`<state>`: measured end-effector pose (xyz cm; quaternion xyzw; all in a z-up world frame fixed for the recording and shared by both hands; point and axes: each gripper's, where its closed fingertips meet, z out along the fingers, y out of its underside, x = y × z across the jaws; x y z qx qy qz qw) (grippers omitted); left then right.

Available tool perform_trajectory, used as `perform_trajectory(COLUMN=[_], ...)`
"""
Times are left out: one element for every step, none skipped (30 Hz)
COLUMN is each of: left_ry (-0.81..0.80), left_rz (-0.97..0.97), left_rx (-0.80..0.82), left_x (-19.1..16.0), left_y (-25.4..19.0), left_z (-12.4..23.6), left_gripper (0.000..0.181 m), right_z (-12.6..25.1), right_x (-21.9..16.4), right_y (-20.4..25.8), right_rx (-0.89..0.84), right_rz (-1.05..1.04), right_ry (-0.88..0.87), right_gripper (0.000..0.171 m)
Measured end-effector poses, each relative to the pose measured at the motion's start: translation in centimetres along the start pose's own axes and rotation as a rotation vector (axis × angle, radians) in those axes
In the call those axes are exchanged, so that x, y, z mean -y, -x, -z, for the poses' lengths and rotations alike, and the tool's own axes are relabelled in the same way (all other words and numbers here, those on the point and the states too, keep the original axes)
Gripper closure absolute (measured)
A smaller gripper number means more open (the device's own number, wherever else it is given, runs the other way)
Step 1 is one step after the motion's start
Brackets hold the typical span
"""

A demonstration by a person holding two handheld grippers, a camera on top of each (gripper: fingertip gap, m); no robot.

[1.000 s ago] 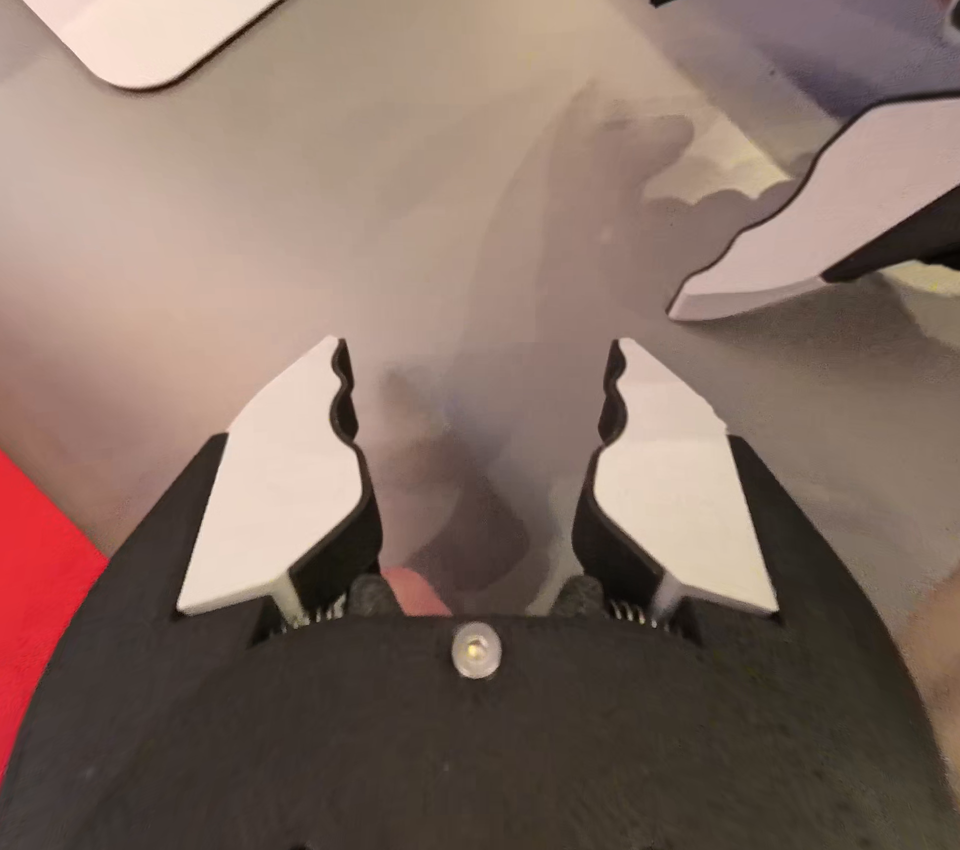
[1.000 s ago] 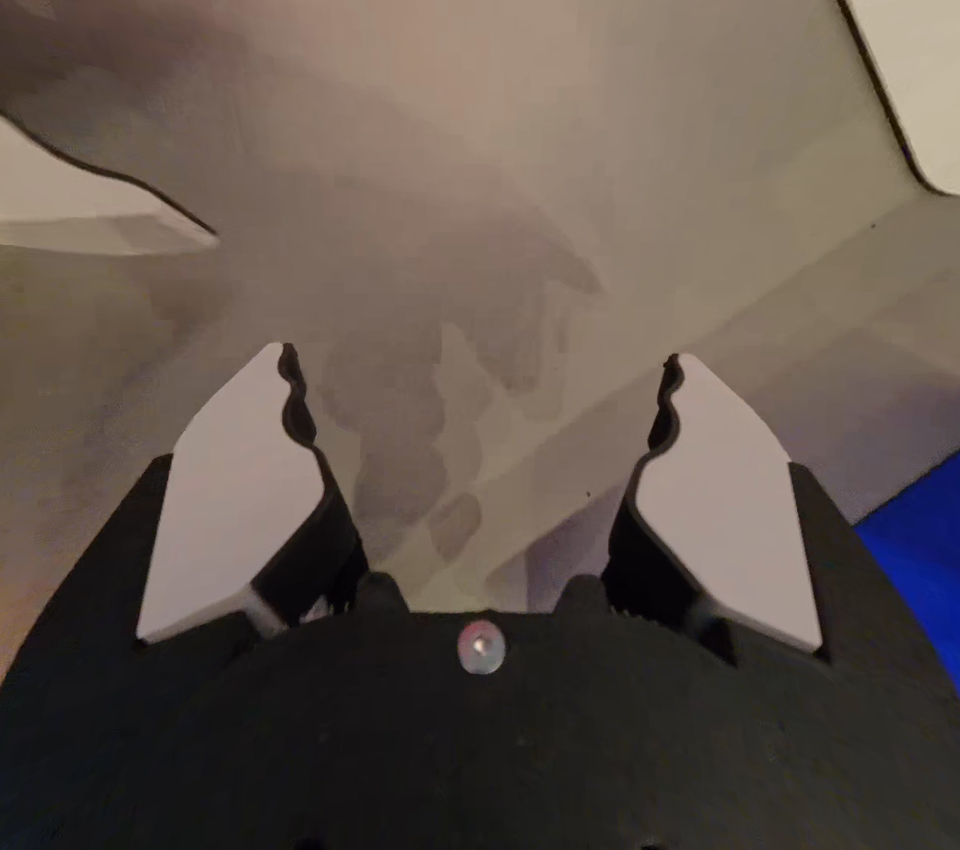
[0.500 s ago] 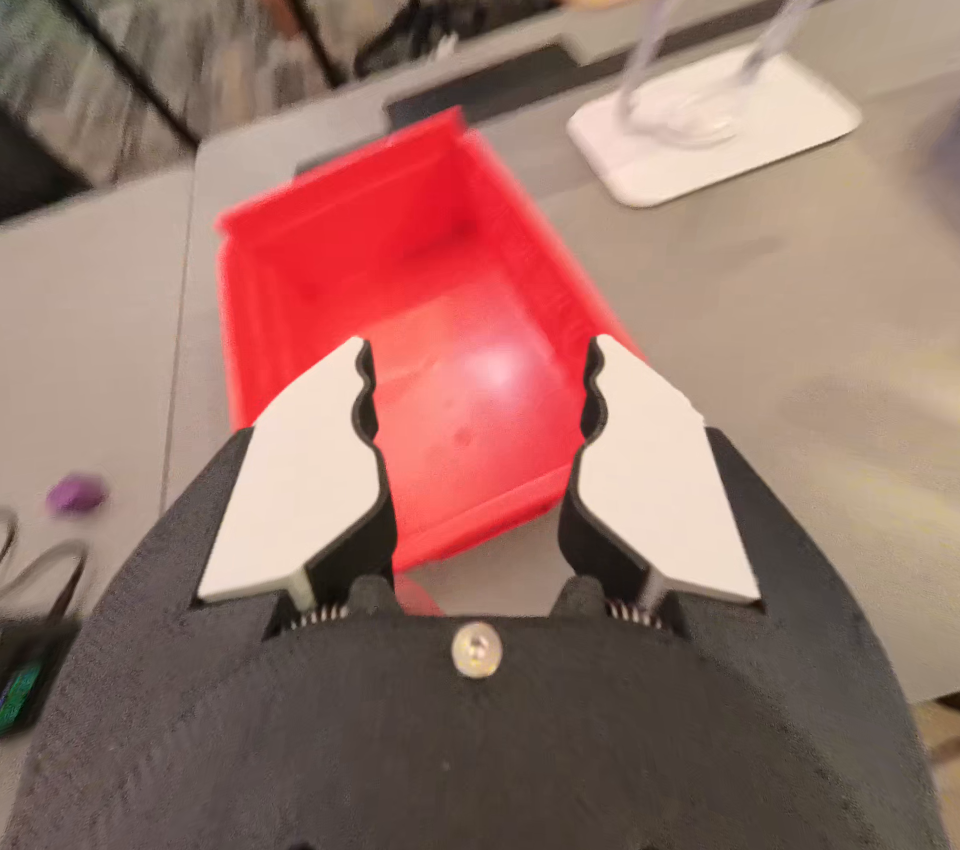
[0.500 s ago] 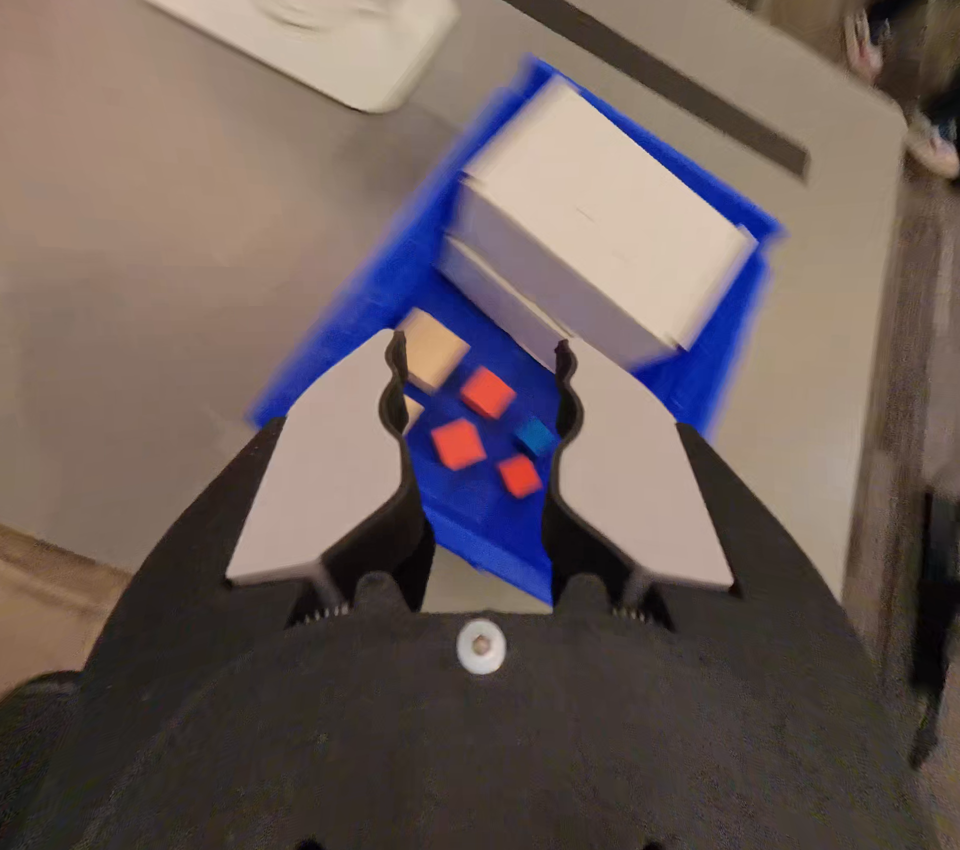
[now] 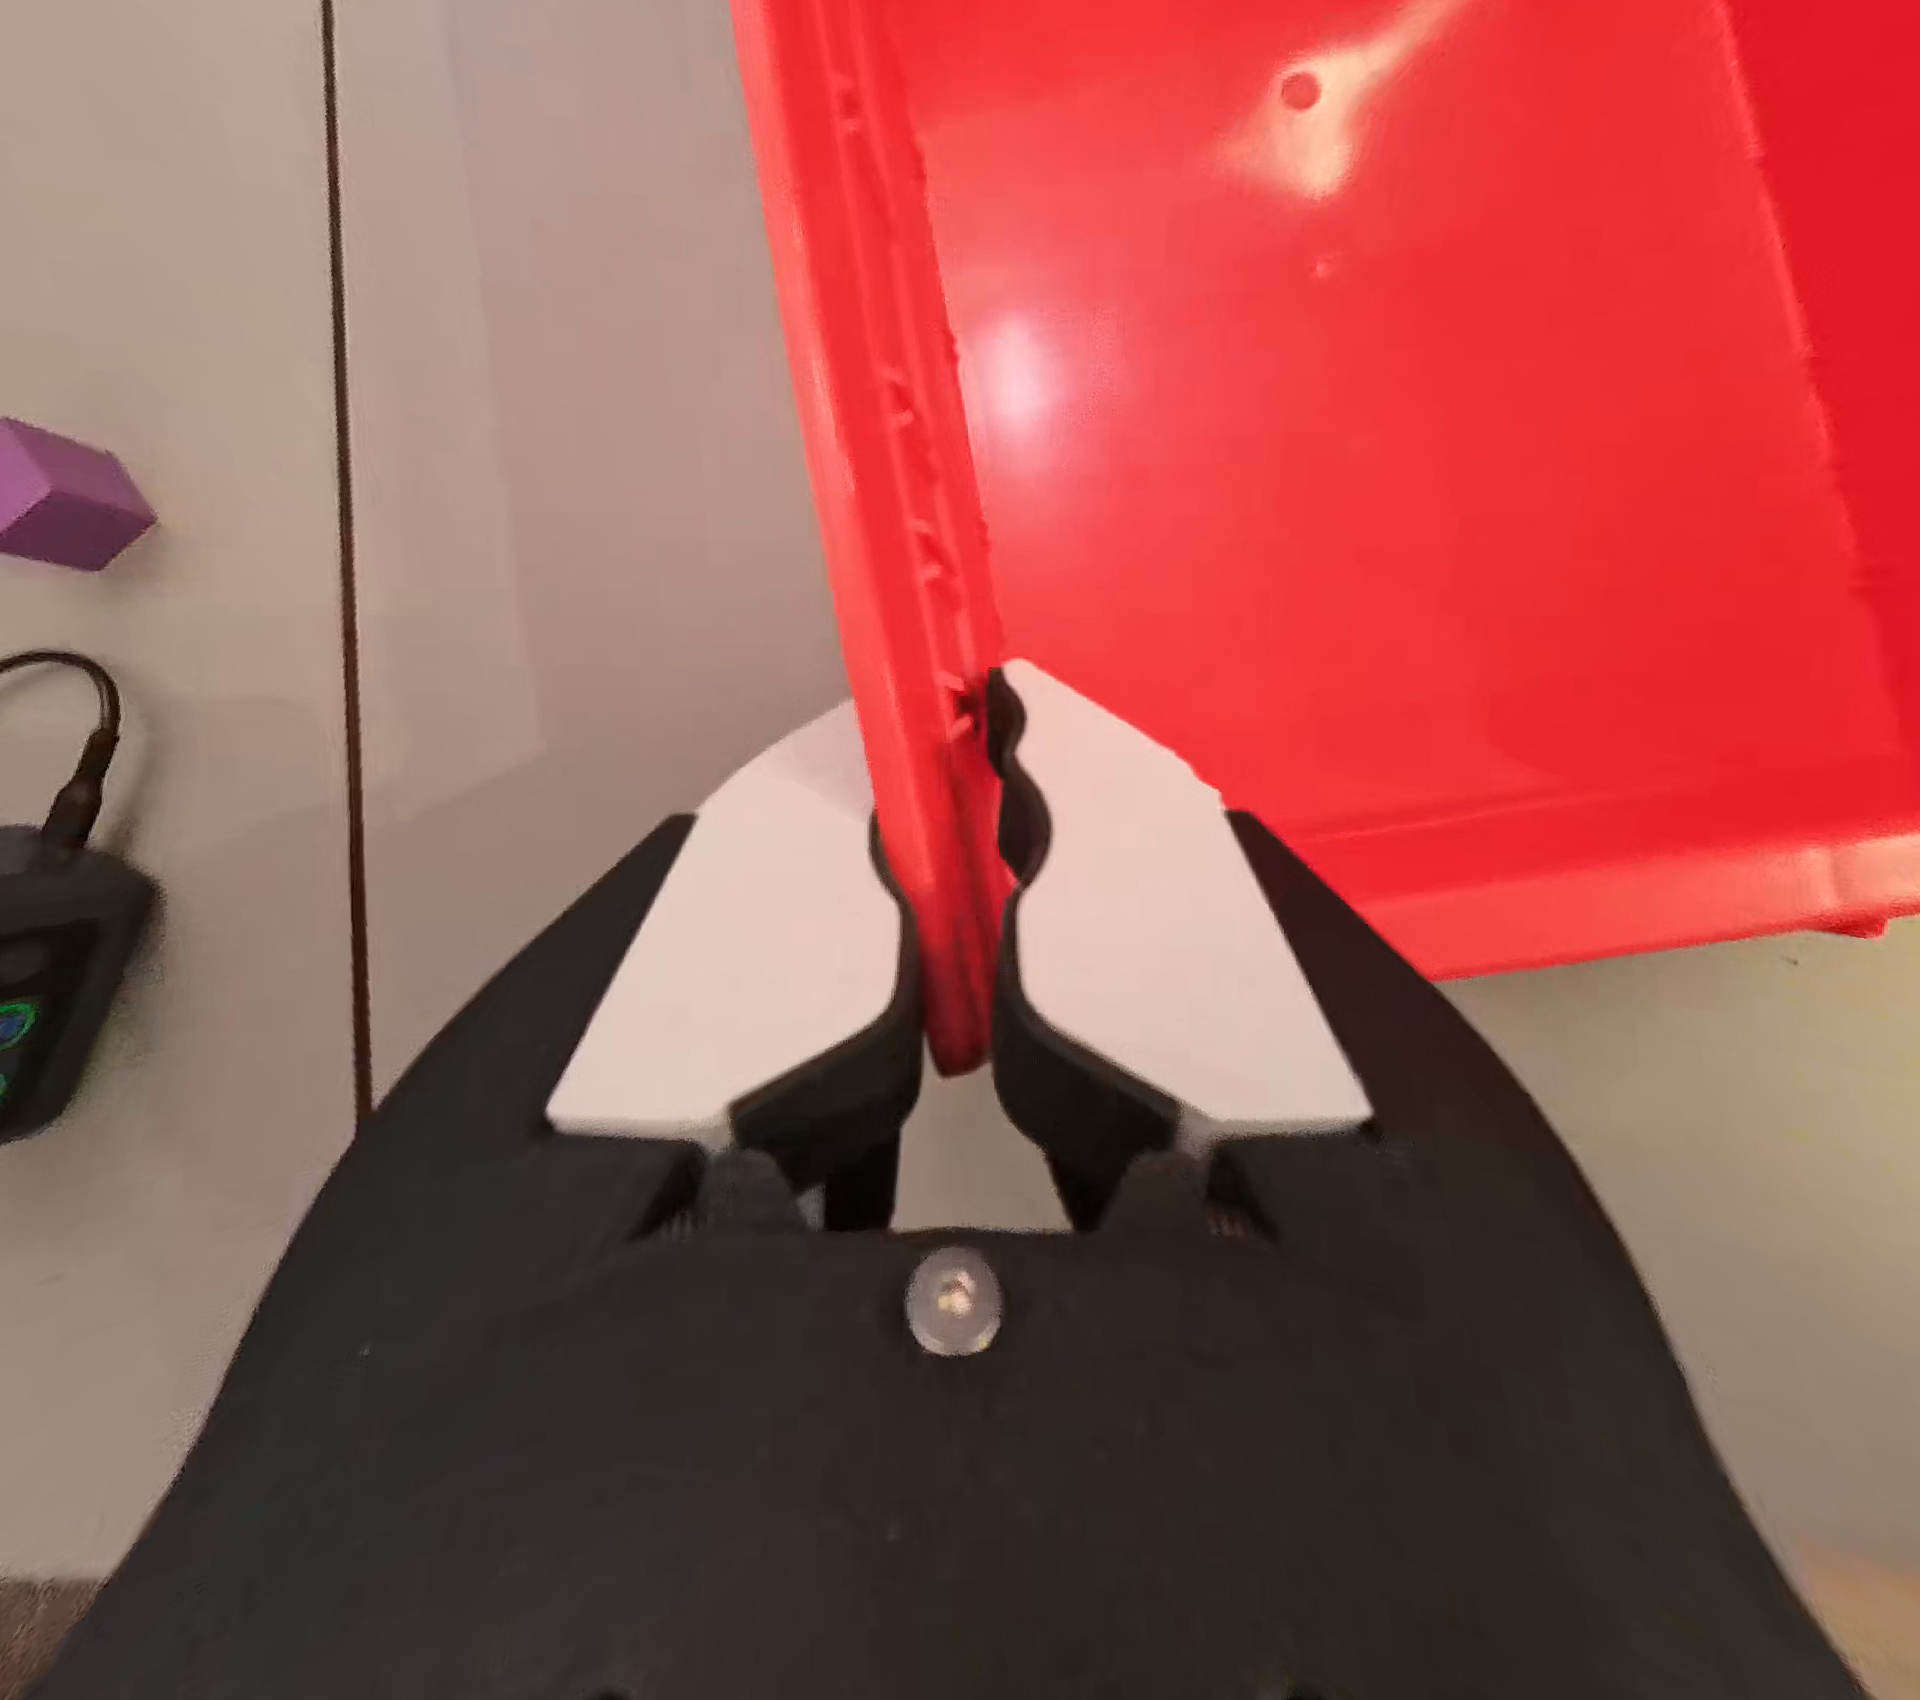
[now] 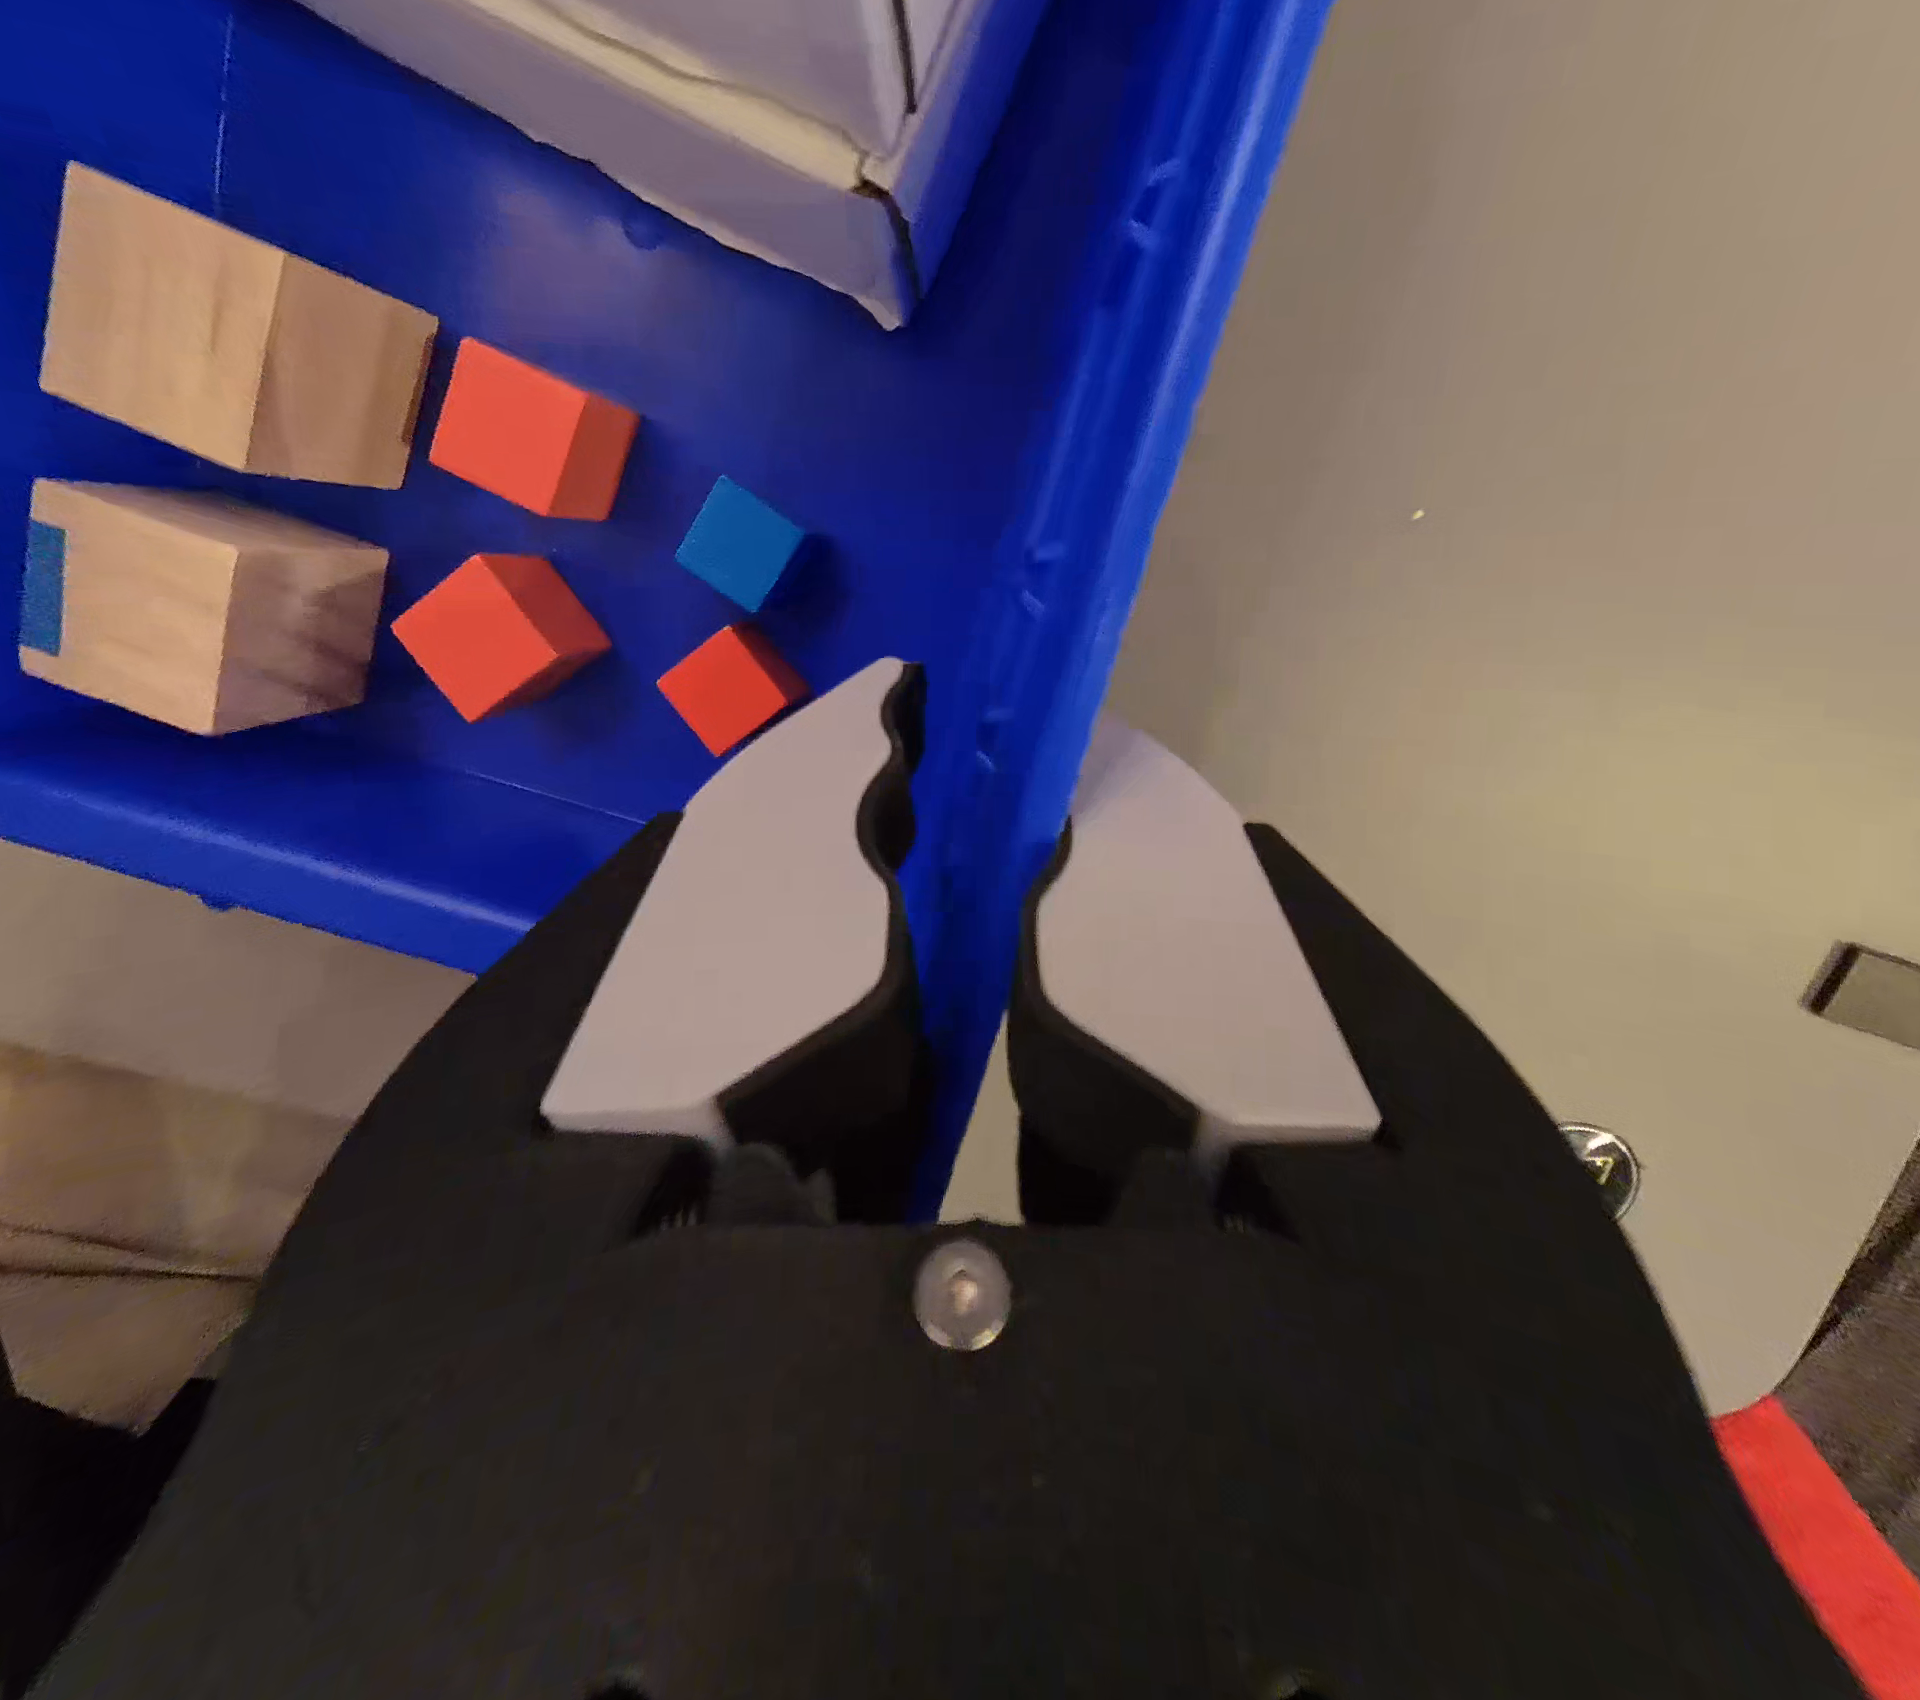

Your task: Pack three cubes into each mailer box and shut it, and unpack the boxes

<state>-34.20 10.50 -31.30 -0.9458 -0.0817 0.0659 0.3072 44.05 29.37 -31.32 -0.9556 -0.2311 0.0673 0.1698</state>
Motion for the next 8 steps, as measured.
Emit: perform_trajectory(left_ry=[-0.017,-0.026,-0.032,-0.048,-0.063,-0.075,-0.079,-0.087], left_rz=[-0.004,-0.014,-0.014,-0.004,0.003,0.007,0.002,0.000], left_rx=[-0.019,-0.034,-0.039,-0.050,-0.058,-0.060,-0.060,-0.064], left_x=[0.3,0.5,0.6,0.8,0.8,0.7,0.5,0.4], left_y=[0.0,-0.1,0.0,0.1,0.1,0.1,0.1,0.1], left_z=[-0.2,-0.3,-0.4,-0.3,-0.1,0.2,0.5,1.0], left_gripper=[0.175,0.175,0.176,0.176,0.177,0.177,0.177,0.177], right_z=[-0.1,-0.1,-0.2,-0.3,-0.5,-0.6,-0.8,-0.9], right_x=[0.1,0.3,0.4,0.6,0.8,1.0,1.3,1.6], right_y=[0.2,0.7,1.4,2.1,3.0,4.2,5.6,7.0], right_rx=[-0.002,0.005,0.013,0.015,0.016,0.028,0.050,0.075], right_rz=[0.003,0.007,0.011,0.026,0.046,0.062,0.076,0.089], right_ry=[-0.001,-0.002,-0.001,0.005,0.009,0.008,0.007,0.007], right_gripper=[0.159,0.160,0.161,0.162,0.162,0.163,0.162,0.161])
